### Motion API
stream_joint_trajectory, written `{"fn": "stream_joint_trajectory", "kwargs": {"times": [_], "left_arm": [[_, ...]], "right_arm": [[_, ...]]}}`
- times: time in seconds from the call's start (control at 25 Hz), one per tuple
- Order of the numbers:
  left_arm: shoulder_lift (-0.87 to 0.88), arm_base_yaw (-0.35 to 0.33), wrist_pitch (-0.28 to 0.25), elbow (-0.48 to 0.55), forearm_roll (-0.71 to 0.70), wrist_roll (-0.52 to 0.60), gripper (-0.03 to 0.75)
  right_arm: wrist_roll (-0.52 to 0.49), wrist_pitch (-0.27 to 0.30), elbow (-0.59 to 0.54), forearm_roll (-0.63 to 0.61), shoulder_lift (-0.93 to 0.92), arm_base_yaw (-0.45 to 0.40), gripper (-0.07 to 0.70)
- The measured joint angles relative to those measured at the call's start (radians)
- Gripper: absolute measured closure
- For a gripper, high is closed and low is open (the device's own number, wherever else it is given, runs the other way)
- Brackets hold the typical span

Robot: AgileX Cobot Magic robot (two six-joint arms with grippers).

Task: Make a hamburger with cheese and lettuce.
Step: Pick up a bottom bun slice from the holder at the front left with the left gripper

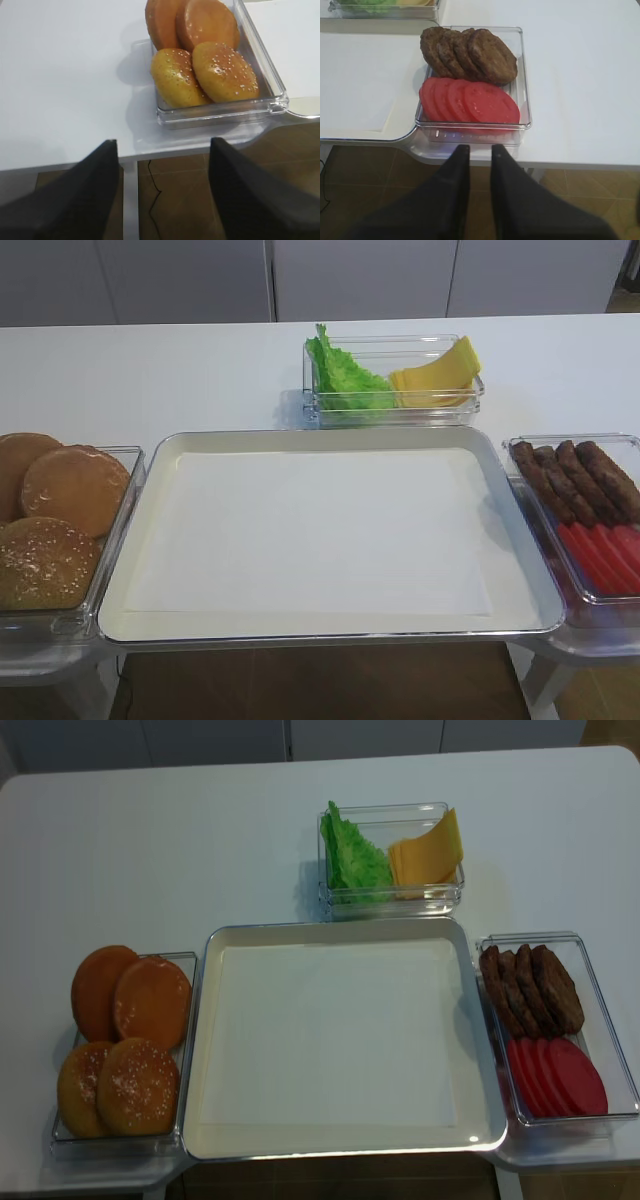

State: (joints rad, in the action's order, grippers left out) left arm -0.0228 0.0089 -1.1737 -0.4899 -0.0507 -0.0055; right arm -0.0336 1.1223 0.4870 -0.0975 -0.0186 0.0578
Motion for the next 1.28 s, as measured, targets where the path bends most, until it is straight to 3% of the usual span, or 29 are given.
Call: {"fn": "stream_joint_trajectory", "kwargs": {"times": [0.88, 1.0, 1.28], "left_arm": [[0.058, 0.000, 0.009, 0.000, 0.000, 0.013, 0.291], [0.156, 0.000, 0.040, -0.015, 0.017, -0.017, 0.291], [0.475, 0.000, 0.173, -0.067, 0.093, -0.029, 0.291]], "right_arm": [[0.000, 0.000, 0.000, 0.000, 0.000, 0.000, 0.630], [0.000, 0.000, 0.000, 0.000, 0.000, 0.000, 0.633], [0.000, 0.000, 0.000, 0.000, 0.000, 0.000, 0.635]]}}
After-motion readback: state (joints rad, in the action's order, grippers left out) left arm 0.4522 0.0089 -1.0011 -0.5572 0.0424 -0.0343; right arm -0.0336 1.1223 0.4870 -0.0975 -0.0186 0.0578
